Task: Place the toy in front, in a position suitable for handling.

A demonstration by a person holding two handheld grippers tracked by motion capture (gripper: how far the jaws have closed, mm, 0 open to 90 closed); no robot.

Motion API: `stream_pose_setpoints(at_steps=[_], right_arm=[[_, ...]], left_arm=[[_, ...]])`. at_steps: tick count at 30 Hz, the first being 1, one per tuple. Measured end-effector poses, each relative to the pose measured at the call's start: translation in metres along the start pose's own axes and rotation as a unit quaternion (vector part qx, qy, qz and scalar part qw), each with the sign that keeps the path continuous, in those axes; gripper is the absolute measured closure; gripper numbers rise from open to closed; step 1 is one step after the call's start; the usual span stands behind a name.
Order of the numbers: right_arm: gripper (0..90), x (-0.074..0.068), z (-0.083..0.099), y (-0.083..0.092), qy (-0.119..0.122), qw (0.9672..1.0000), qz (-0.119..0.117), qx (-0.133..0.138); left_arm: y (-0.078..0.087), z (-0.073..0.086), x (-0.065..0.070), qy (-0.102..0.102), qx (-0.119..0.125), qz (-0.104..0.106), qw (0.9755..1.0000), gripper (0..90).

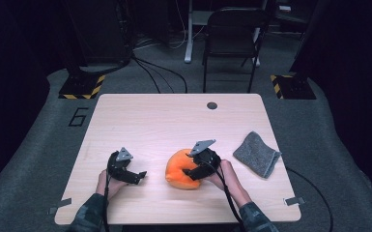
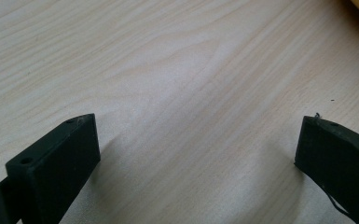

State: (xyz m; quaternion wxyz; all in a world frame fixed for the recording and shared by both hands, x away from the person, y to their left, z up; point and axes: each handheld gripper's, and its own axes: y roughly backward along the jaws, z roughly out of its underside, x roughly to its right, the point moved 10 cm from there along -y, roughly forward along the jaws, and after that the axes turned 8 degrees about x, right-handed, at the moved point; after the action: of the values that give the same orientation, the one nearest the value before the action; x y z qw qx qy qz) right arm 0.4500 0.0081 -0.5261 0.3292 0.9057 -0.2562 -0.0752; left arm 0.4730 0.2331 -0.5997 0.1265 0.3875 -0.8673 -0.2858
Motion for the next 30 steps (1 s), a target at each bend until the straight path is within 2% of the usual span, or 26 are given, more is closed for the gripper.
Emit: stream_pose_setpoints(at_steps=[1,2,3,4,5,7,10,11,17,21,23,30], right_arm=[[40.6,0.000,0.002,0.000,0.001,1.0000,0.001,-0.002],[40.6,0.000,0.002,0.000,0.001,1.0000,0.001,-0.002],[47.3,-0.001,0.005,-0.001,-0.004,1.0000,-0.001,-0.001],[50.4,0.000,0.006,-0.001,0.000,1.0000,-0.004,-0.001],[54.8,-0.001,0.007,-0.002,-0.007,1.0000,-0.006,-0.001],[61.8,-0.003,0.007,-0.001,-0.006,0.9999,-0.009,0.004],[65.0,-0.004,0.006,0.001,-0.001,0.9999,-0.009,0.010],[67.3,-0.006,0.002,0.003,0.001,0.9998,-0.007,0.020],[68.6,-0.010,-0.012,0.016,-0.002,0.9988,-0.007,0.049],[68.5,-0.009,-0.027,0.033,-0.002,0.9974,0.009,0.071],[68.4,-0.008,-0.034,0.044,-0.009,0.9963,0.024,0.082],[68.2,-0.001,-0.041,0.057,-0.027,0.9937,0.053,0.095]], left_arm=[[-0.001,0.000,0.000,-0.003,0.000,-0.003,1.0000,0.0],[-0.001,0.000,0.000,-0.003,0.000,-0.003,1.0000,0.0],[-0.001,0.000,0.000,-0.004,-0.001,-0.005,1.0000,0.0],[0.000,0.000,0.000,-0.005,-0.003,-0.005,1.0000,0.0],[0.000,0.000,0.000,-0.005,-0.003,-0.005,1.0000,0.0],[0.000,0.000,0.000,-0.005,-0.003,-0.005,1.0000,0.0],[0.000,0.000,0.000,-0.005,-0.003,-0.005,1.0000,0.0],[0.000,0.000,0.000,-0.005,-0.003,-0.005,1.0000,0.0],[0.000,0.000,0.000,-0.005,-0.003,-0.005,1.0000,0.0],[0.000,0.000,0.000,-0.005,-0.003,-0.005,1.0000,0.0],[0.000,0.000,0.000,-0.005,-0.003,-0.005,1.0000,0.0],[0.000,0.000,0.000,-0.005,-0.003,-0.005,1.0000,0.0]])
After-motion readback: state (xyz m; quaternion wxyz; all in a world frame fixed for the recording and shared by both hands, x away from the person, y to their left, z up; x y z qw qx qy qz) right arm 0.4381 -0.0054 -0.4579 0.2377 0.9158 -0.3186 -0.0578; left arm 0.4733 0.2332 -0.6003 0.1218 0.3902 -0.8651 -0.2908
